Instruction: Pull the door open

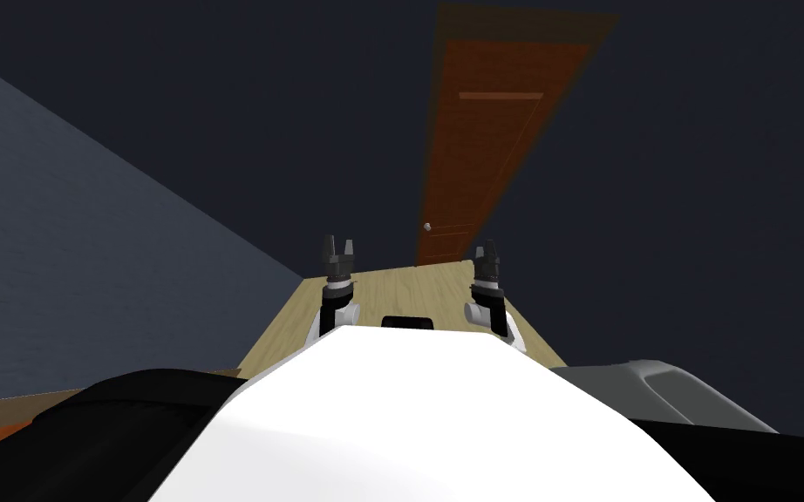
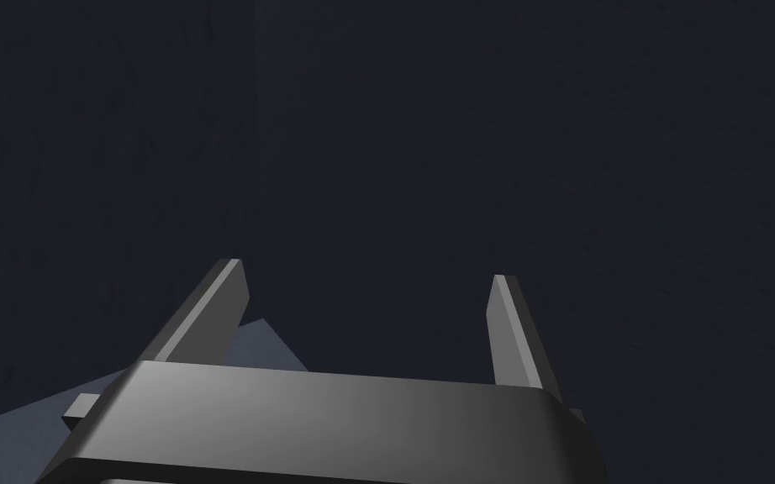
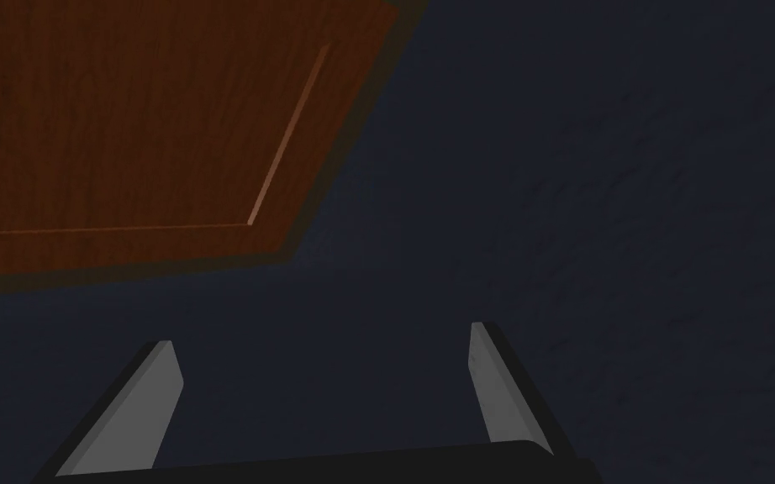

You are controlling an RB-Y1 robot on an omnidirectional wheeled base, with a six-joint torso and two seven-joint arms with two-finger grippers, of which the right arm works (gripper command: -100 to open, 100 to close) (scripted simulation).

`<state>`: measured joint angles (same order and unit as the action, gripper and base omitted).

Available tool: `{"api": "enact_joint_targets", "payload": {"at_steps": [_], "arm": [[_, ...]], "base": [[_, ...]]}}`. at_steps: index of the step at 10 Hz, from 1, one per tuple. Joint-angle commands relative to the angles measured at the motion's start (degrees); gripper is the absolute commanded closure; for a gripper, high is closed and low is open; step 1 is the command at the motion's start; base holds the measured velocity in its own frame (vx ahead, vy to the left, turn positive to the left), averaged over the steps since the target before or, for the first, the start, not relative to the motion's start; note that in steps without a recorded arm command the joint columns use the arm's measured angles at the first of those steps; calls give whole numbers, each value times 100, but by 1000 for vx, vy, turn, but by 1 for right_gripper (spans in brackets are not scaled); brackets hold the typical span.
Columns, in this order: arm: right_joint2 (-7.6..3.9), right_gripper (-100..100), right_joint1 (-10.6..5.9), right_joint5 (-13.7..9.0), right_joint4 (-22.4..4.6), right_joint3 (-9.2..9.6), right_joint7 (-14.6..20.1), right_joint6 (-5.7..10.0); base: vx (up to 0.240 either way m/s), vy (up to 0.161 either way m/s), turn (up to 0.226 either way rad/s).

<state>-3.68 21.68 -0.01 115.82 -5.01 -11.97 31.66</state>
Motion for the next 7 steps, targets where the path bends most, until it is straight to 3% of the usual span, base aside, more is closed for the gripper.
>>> {"api": "enact_joint_targets", "payload": {"at_steps": [1,7], "arm": [[-29,-100,-38,57,-171,-16,-146,48],[-127,-100,-290,282,-939,-89,-692,236]], "base": [[98,4,12],[94,-5,11]]}}
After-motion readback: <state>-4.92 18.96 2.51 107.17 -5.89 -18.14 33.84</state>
